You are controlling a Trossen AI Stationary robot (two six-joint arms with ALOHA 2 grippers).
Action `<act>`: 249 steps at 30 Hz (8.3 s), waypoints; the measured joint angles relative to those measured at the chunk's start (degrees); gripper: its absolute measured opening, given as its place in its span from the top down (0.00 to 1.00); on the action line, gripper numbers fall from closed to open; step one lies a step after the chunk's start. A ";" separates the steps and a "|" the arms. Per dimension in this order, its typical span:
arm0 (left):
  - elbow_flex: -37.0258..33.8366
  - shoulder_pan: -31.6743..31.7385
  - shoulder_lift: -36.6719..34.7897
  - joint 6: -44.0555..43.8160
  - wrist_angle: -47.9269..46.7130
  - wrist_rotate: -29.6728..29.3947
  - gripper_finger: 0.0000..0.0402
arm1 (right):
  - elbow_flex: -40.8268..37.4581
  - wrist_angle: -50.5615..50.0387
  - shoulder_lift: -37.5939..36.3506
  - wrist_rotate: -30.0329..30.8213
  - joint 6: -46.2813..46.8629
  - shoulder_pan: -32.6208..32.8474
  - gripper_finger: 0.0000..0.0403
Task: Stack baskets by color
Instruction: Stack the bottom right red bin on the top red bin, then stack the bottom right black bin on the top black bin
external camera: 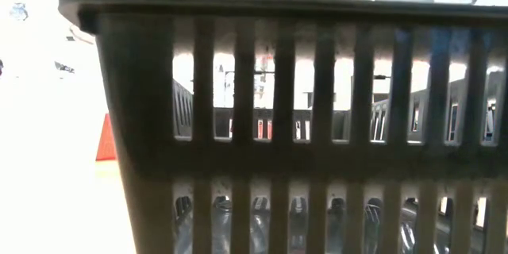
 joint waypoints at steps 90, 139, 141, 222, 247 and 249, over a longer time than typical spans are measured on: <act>0.00 -0.01 0.00 0.20 0.06 -0.15 0.35 | 5.83 -0.95 20.30 -8.31 -7.74 -12.25 0.98; 0.00 0.00 1.27 3.10 1.29 2.71 0.35 | 5.74 -49.86 -1.05 -8.31 49.41 51.47 0.55; 0.00 0.00 1.26 3.08 1.39 2.36 0.35 | 5.74 -49.87 -0.98 -9.55 58.95 56.93 0.50; 0.00 0.00 1.60 2.12 3.65 -2.96 0.35 | 3.97 -4.32 3.73 -0.09 3.02 2.11 0.99; 0.00 0.00 1.60 2.08 3.69 -3.92 0.35 | 49.53 -3.27 44.91 -11.03 -5.25 -5.84 0.98; 0.00 0.00 1.60 2.08 3.69 -3.92 0.35 | 52.03 -3.38 46.99 -11.58 -5.24 -5.86 0.98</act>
